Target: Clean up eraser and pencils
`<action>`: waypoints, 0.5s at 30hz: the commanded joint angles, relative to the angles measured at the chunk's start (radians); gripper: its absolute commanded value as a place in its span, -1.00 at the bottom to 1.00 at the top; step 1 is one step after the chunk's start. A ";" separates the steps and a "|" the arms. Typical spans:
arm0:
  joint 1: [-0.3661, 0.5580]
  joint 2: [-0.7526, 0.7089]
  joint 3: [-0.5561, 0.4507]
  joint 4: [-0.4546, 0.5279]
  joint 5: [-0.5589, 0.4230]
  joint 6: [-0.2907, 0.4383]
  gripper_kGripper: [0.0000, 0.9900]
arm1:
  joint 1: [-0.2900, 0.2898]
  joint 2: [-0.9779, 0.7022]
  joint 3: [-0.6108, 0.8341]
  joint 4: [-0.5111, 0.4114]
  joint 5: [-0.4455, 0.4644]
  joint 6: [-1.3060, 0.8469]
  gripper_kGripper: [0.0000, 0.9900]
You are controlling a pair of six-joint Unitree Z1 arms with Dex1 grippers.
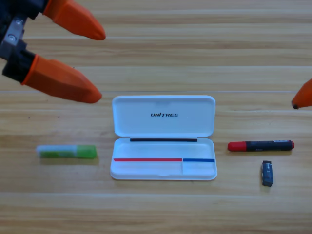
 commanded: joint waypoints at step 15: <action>-0.017 0.003 -0.007 0.027 0.101 -0.002 1.00 | 0.018 0.016 0.036 0.002 -0.083 0.121 0.99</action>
